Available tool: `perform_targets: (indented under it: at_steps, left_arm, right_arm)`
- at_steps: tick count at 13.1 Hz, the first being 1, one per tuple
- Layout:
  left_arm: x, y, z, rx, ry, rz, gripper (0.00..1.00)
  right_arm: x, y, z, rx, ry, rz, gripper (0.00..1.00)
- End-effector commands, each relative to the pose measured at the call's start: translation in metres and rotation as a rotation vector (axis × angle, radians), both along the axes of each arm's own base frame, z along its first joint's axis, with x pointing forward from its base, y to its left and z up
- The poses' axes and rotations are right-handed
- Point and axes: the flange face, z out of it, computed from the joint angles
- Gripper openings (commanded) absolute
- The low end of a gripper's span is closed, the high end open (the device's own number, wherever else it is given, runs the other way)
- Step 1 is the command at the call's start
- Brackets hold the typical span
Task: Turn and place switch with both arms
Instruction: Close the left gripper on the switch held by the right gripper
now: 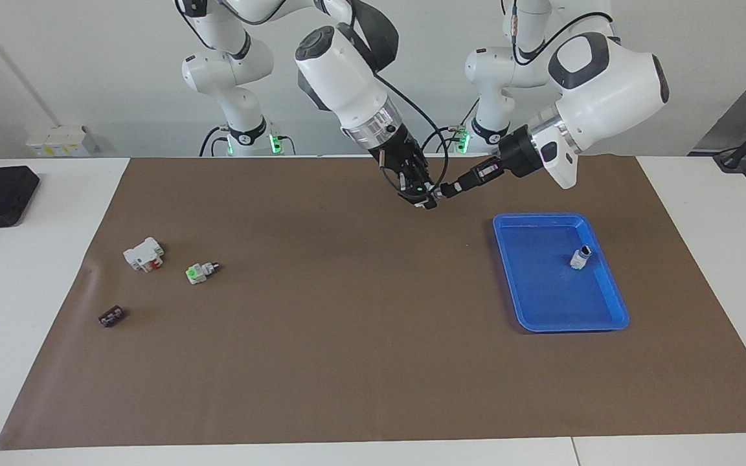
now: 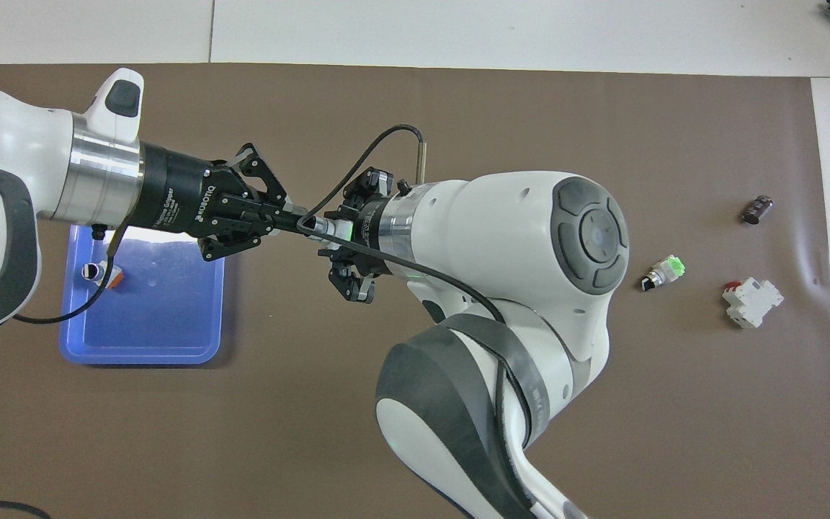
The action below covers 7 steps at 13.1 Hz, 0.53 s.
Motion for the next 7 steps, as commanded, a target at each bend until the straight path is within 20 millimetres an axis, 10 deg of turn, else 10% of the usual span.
perform_targets:
  at_steps: [1, 7]
  left_arm:
    - [0.000, 0.001, 0.020, -0.012, 0.101, 0.249, 0.00]
    - [-0.008, -0.001, 0.045, -0.030, 0.339, 0.563, 0.00]
  right_arm:
    - [-0.004, 0.002, -0.001, 0.005, 0.019, 0.003, 0.00]
    - [-0.004, 0.002, -0.001, 0.005, 0.019, 0.003, 0.00]
